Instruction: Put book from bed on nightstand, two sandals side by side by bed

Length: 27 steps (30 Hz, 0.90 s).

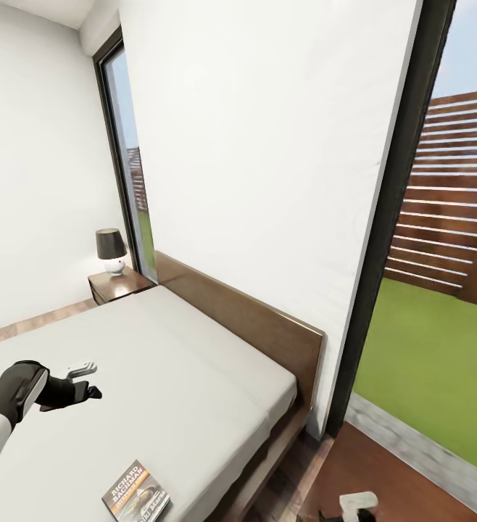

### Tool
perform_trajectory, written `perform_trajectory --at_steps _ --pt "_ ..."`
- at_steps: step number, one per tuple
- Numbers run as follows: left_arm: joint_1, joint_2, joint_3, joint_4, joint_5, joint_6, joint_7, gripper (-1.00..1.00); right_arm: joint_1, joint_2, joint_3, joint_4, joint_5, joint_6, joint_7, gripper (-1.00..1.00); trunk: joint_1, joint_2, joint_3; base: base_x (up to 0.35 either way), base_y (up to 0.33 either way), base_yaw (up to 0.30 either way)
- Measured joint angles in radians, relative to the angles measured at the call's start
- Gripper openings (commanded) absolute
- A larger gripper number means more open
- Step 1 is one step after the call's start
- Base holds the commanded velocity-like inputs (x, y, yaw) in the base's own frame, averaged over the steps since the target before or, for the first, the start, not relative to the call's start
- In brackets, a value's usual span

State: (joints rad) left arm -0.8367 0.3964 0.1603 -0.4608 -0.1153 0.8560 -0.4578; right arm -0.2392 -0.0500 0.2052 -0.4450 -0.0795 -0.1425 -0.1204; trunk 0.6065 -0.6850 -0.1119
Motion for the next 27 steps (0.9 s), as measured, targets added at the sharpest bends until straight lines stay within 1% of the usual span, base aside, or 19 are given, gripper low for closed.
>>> perform_trajectory --at_steps 3,4,7,9,11,13,15,18,21,24,25,27 --pt "0.000 0.000 0.000 -0.001 0.000 0.000 0.000 1.00 0.050 -0.006 -0.002 -0.194 0.001 0.061 0.002 1.00 0.000 0.000 0.000 0.000 0.000 0.000" --pt "0.000 0.000 0.000 -0.001 0.000 0.000 0.000 1.00 0.050 -0.006 -0.002 -0.197 0.001 0.061 0.002 1.00 0.000 0.000 0.000 0.000 0.000 0.000" --pt "0.000 0.000 -0.001 -0.001 0.000 0.000 0.000 1.00 0.130 -0.029 -0.006 -0.455 0.001 0.169 0.002 1.00 0.000 0.000 0.000 0.000 0.000 0.000" --pt "0.000 0.000 -0.001 -0.001 0.000 0.000 0.000 1.00 0.194 -0.044 -0.016 -0.645 0.001 0.259 0.002 1.00 0.000 0.000 0.000 0.000 0.000 0.000" --pt "0.000 0.000 -0.001 -0.001 0.000 0.000 0.001 1.00 0.251 -0.053 -0.038 -0.818 0.001 0.346 0.001 1.00 0.000 0.000 0.000 0.000 0.000 0.000" --pt "0.000 0.000 -0.001 -0.002 0.000 0.000 0.001 1.00 0.288 -0.056 -0.067 -0.936 0.000 0.411 0.002 1.00 0.000 0.000 0.000 0.000 0.000 0.000" --pt "0.000 0.000 -0.001 -0.002 0.000 0.001 0.000 1.00 0.305 -0.057 -0.089 -1.009 -0.001 0.456 0.002 1.00 0.000 0.000 0.000 0.000 0.000 0.000" --pt "0.000 0.000 -0.001 -0.002 0.000 0.001 0.000 1.00 0.294 -0.058 -0.109 -1.073 -0.001 0.496 0.002 1.00 0.000 0.000 0.000 0.000 0.000 0.000" --pt "0.000 0.000 -0.001 -0.003 0.000 0.002 0.000 1.00 0.274 -0.058 -0.117 -1.097 -0.002 0.509 0.003 1.00 0.000 0.000 0.000 0.000 0.000 0.000" --pt "0.000 -0.002 -0.002 -0.003 0.000 0.006 0.000 1.00 0.231 -0.055 -0.121 -1.118 -0.003 0.519 0.003 1.00 0.000 0.000 0.000 0.000 0.000 0.000" --pt "0.000 -0.002 -0.002 -0.003 0.000 0.006 0.000 1.00 0.231 -0.055 -0.121 -1.118 -0.003 0.519 0.003 1.00 0.000 0.000 0.000 0.000 0.000 0.000" --pt "0.000 -0.004 -0.001 -0.003 0.000 0.010 0.000 1.00 0.195 -0.048 -0.118 -1.126 -0.003 0.523 0.003 1.00 0.000 0.000 0.000 0.000 0.000 0.000"
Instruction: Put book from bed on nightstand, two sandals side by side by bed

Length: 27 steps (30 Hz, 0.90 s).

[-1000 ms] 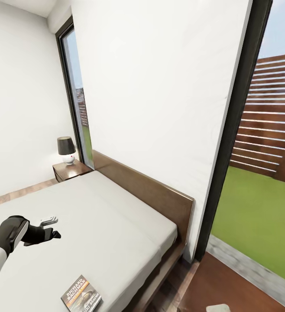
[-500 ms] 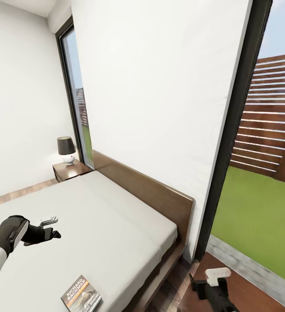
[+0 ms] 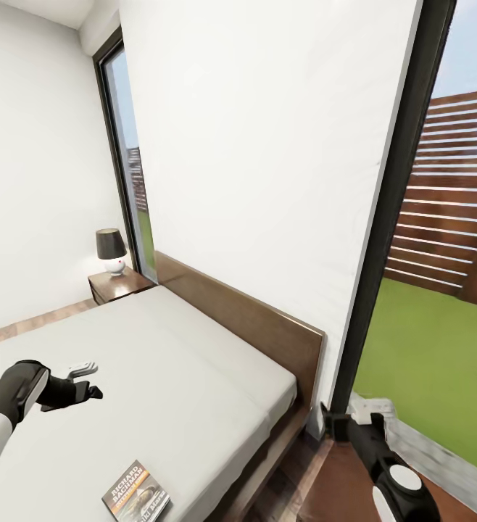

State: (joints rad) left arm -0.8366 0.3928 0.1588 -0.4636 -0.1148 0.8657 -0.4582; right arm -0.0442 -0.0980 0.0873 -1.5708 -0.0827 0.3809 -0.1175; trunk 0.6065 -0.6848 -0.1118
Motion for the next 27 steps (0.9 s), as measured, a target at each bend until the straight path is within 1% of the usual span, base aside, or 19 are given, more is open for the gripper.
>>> perform_trajectory --at_steps 4,5,8,11,16,17,20,21,24,27 --pt "0.000 -0.001 0.000 0.000 0.000 0.005 0.000 1.00 -0.067 0.028 0.020 -0.008 0.001 0.003 -0.001 1.00 0.000 0.000 0.000 0.000 0.000 0.000" --pt "0.000 -0.001 0.000 0.000 0.000 0.005 0.000 1.00 -0.068 0.028 0.020 -0.008 0.001 0.003 -0.001 1.00 0.000 0.000 0.000 0.000 0.000 0.000" --pt "0.001 -0.002 0.001 0.000 0.000 0.006 0.000 1.00 -0.110 0.043 0.029 -0.011 0.001 0.005 -0.004 1.00 0.000 0.000 0.000 0.000 0.000 0.000" --pt "0.001 -0.004 0.002 0.000 0.001 0.007 0.000 1.00 -0.142 0.052 0.035 -0.012 0.001 0.001 -0.004 1.00 0.000 0.000 0.000 0.000 0.000 0.000" --pt "0.001 -0.006 0.002 0.000 0.001 0.007 0.000 1.00 -0.220 0.067 0.050 -0.013 0.001 -0.010 -0.003 1.00 0.000 0.000 0.000 0.000 0.000 0.000" --pt "0.001 -0.006 0.002 0.000 0.001 0.007 0.000 1.00 -0.220 0.067 0.050 -0.013 0.001 -0.010 -0.003 1.00 0.000 0.000 0.000 0.000 0.000 0.000" --pt "0.001 -0.006 0.001 0.000 0.001 0.008 0.000 1.00 -0.258 0.083 0.063 -0.014 0.001 -0.013 -0.002 1.00 0.000 0.000 0.000 0.000 0.000 0.000" --pt "0.001 -0.006 0.001 0.000 0.001 0.008 0.000 1.00 -0.259 0.083 0.063 -0.014 0.001 -0.013 -0.002 1.00 0.000 0.000 0.000 0.000 0.000 0.000" --pt "0.001 -0.006 0.001 -0.001 0.002 0.009 0.000 1.00 -0.282 0.101 0.073 -0.014 0.001 -0.016 -0.003 1.00 0.000 0.000 0.000 0.000 0.000 0.000" --pt "0.001 -0.006 0.000 -0.004 0.002 0.009 0.000 1.00 -0.290 0.126 0.095 -0.015 0.001 -0.026 -0.003 1.00 0.000 0.000 0.000 0.000 0.000 0.000"
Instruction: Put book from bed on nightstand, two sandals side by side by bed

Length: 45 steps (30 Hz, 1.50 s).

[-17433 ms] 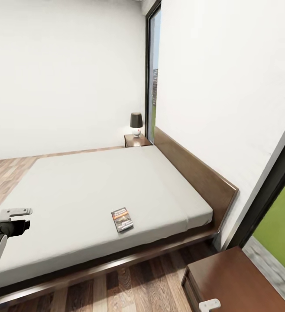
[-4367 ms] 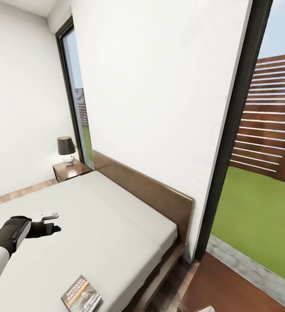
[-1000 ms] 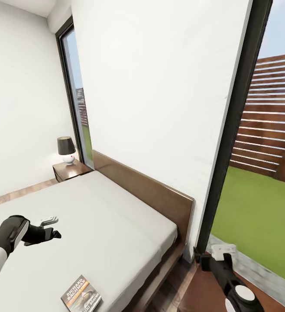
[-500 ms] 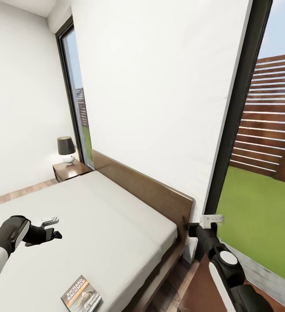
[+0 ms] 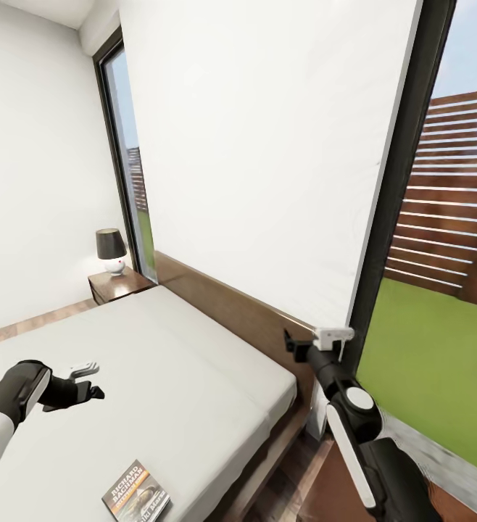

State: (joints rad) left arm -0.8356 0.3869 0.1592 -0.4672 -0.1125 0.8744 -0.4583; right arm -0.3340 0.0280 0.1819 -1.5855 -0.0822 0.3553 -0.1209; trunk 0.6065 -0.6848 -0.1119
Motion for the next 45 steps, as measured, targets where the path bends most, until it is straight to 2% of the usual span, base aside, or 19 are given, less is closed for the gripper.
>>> perform_trajectory --at_steps 6,16,23,32,35,42,45 --pt "0.000 -0.001 0.001 -0.009 -0.001 0.001 0.000 1.00 -0.003 0.028 0.038 0.001 0.001 -0.038 -0.001 1.00 0.000 0.000 0.000 0.000 0.000 0.000" --pt "0.000 -0.002 0.001 -0.014 -0.001 0.001 0.000 1.00 -0.003 0.034 0.070 0.001 0.006 -0.092 -0.007 1.00 0.000 0.000 0.000 0.000 0.000 0.000" --pt "0.000 -0.002 0.000 -0.018 0.000 0.001 0.000 1.00 -0.003 0.028 0.065 0.001 0.010 -0.110 -0.009 1.00 0.000 0.000 0.000 0.000 0.000 0.000" --pt "0.000 -0.003 0.000 -0.025 -0.001 0.001 0.000 1.00 -0.003 0.023 0.035 0.014 0.012 -0.125 0.001 1.00 0.000 0.000 0.000 0.000 0.000 0.000" --pt "0.000 -0.003 0.000 -0.025 -0.001 0.001 0.000 1.00 -0.002 0.018 0.033 0.027 0.010 -0.126 0.002 1.00 0.000 0.000 0.000 0.000 0.000 0.000" --pt "0.000 -0.003 0.000 -0.026 0.000 0.001 0.000 1.00 -0.007 -0.025 0.029 0.120 0.006 -0.128 0.003 1.00 0.000 0.000 0.000 0.000 0.000 0.000" --pt "0.000 -0.003 0.000 -0.026 0.000 0.000 0.000 1.00 -0.009 -0.036 0.028 0.143 0.006 -0.129 0.003 1.00 0.000 0.000 0.000 0.000 0.000 0.000"
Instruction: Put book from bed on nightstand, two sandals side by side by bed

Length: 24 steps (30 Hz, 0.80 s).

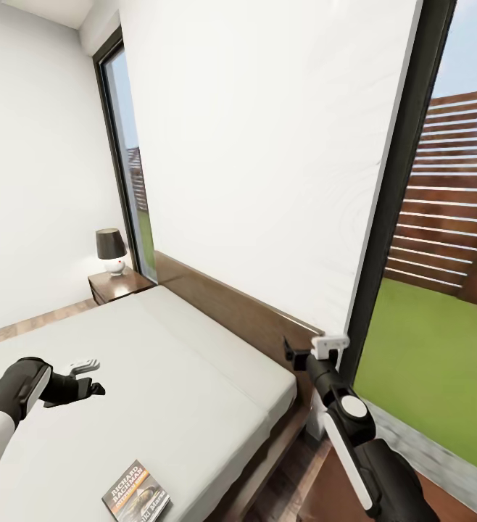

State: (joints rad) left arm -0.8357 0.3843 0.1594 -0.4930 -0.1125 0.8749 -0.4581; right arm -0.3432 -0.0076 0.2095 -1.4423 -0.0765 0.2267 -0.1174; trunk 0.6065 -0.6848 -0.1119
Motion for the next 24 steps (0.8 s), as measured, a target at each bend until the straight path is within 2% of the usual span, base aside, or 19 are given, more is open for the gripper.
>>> perform_trajectory --at_steps 14,20,21,24 --pt "0.000 0.000 0.000 0.000 0.000 -0.002 0.001 1.00 -0.006 -0.012 -0.003 0.152 -0.001 -0.090 0.001 1.00 0.000 0.000 0.000 0.000 0.000 0.000" --pt "0.000 -0.001 0.000 0.000 0.000 -0.003 0.001 1.00 -0.005 -0.018 -0.004 0.176 0.000 -0.101 -0.001 1.00 0.000 0.000 0.000 0.000 0.000 0.000" --pt "0.000 -0.001 0.000 0.000 0.000 -0.003 0.001 1.00 -0.004 -0.020 -0.007 0.178 0.000 -0.102 -0.001 1.00 0.000 0.000 0.000 0.000 0.000 0.000" --pt "0.000 -0.001 0.000 -0.001 0.000 -0.003 0.002 1.00 0.000 -0.041 -0.046 0.184 -0.001 -0.104 -0.001 1.00 0.000 0.000 0.000 0.000 0.000 0.000"
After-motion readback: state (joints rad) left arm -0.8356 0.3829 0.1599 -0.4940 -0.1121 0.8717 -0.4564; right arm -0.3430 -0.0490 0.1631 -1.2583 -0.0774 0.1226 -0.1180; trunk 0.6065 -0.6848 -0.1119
